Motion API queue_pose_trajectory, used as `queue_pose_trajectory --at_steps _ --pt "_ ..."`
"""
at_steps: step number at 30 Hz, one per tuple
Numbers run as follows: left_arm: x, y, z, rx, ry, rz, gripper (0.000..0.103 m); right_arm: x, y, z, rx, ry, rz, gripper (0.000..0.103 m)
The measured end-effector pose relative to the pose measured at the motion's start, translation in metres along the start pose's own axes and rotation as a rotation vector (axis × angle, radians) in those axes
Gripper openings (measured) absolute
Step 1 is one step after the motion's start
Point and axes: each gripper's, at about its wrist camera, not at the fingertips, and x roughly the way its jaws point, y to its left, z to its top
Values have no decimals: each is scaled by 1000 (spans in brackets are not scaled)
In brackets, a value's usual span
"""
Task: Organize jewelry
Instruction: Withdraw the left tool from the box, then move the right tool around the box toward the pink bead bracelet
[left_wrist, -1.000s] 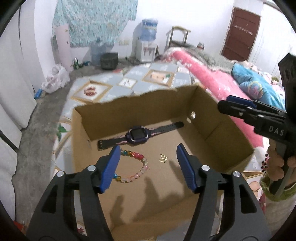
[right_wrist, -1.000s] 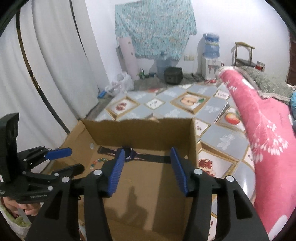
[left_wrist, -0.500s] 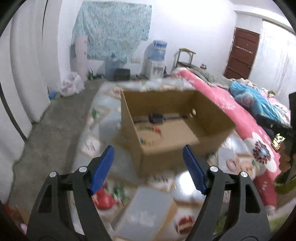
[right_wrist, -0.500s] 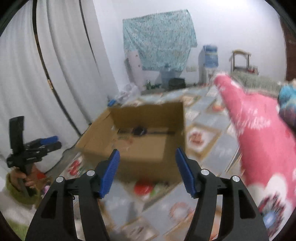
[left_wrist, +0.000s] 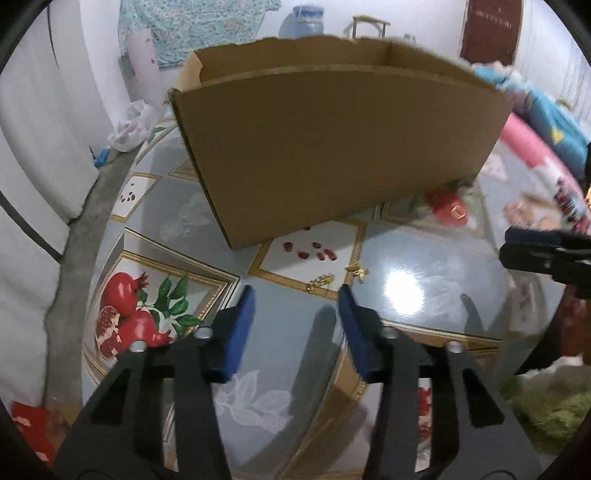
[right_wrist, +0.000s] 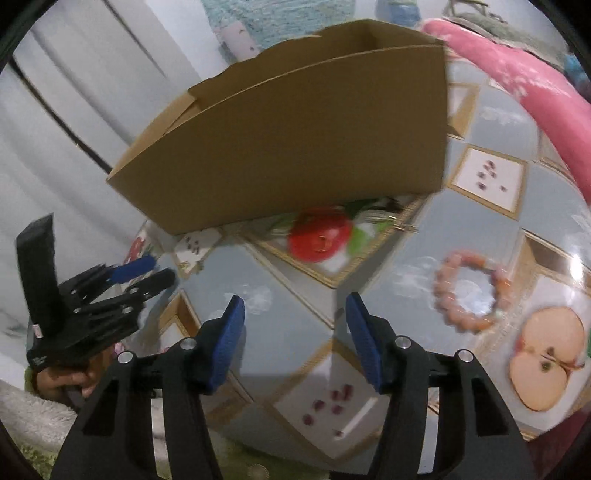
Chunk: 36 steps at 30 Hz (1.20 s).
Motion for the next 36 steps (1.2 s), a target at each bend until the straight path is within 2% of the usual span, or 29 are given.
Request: queue_pose_trajectory --at_steps 6,12,15,16,19,21,28,31,36 --pt "7 -3 3 28 11 -28 36 11 13 3 -49 19 12 56" --pt "13 -7 12 74 -8 -36 22 15 20 7 -64 21 -5 56" --pt "13 -10 14 103 -13 -54 10 16 20 10 -62 20 -1 55" --pt "12 -13 13 117 -17 -52 3 16 21 11 -60 19 4 55" --pt "14 -17 13 127 -28 -58 2 17 25 15 -69 19 7 55" --pt "13 -13 13 103 -31 -81 2 17 28 15 -89 18 8 55" --pt "4 19 2 0 -31 -89 1 27 51 22 -200 22 45 55" --pt "0 32 -4 -38 -32 -77 1 40 64 25 -248 36 62 46" --pt "-1 41 -8 -81 -35 -65 1 63 81 25 -317 70 41 35"
